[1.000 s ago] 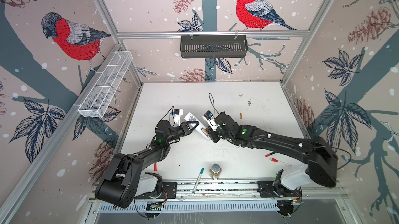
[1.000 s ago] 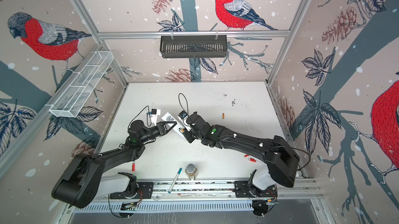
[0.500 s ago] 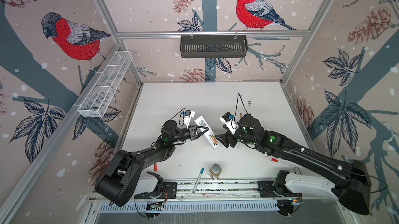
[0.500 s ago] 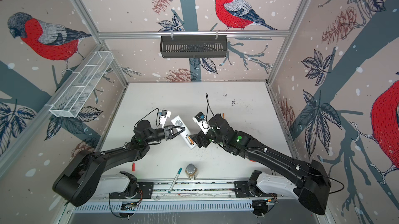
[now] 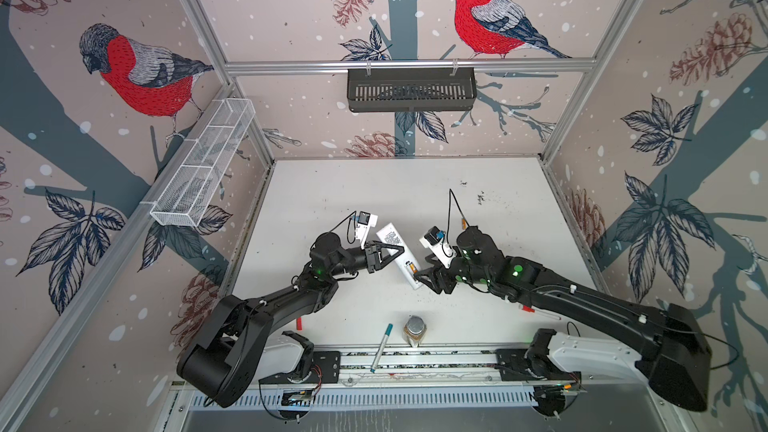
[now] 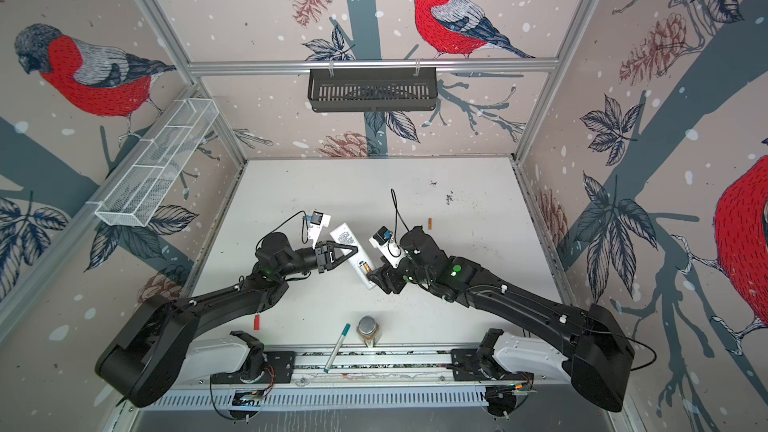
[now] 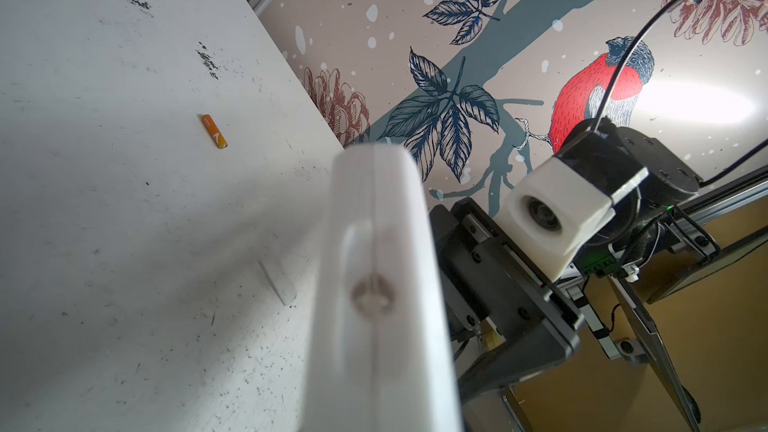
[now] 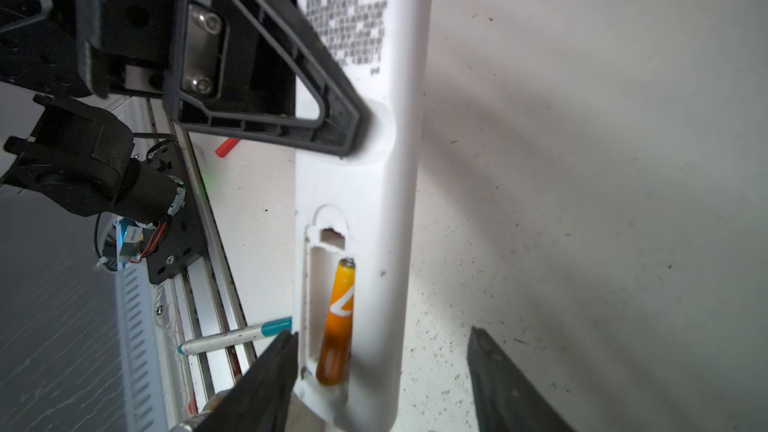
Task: Load the batteries into the remote control
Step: 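Open the right gripper and press the battery down into the compartment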
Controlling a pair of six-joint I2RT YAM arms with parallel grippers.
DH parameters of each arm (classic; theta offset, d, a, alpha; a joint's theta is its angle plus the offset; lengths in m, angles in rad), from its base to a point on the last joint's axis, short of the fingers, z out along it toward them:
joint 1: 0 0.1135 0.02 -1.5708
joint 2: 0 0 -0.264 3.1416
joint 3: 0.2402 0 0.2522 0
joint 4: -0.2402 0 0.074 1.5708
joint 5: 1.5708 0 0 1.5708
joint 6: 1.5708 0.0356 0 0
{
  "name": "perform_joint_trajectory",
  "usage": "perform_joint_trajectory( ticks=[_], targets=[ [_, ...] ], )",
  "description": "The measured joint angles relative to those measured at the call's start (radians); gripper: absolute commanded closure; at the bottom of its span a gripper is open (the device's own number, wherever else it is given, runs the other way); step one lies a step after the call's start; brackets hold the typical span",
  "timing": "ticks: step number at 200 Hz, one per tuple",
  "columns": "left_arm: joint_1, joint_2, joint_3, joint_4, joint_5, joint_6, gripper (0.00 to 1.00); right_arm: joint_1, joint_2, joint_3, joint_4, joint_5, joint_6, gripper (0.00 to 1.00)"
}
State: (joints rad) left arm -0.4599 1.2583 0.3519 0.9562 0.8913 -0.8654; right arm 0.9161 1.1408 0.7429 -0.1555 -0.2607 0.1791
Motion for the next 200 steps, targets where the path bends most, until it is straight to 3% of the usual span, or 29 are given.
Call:
perform_joint_trajectory(
  ticks=[37,126,200],
  targets=[
    [-0.001,-0.006,0.0,0.0,-0.001,0.0,1.0,-0.004,0.016,0.0,0.01,-0.01,0.001,0.5],
    [-0.001,-0.009,-0.002,0.0,-0.021,0.008,1.0,-0.015,0.041,0.001,0.031,-0.037,0.002,0.66],
    [-0.001,-0.014,-0.002,-0.003,-0.033,0.008,1.0,-0.033,0.045,0.003,0.034,-0.049,0.001,0.7]
  ],
)
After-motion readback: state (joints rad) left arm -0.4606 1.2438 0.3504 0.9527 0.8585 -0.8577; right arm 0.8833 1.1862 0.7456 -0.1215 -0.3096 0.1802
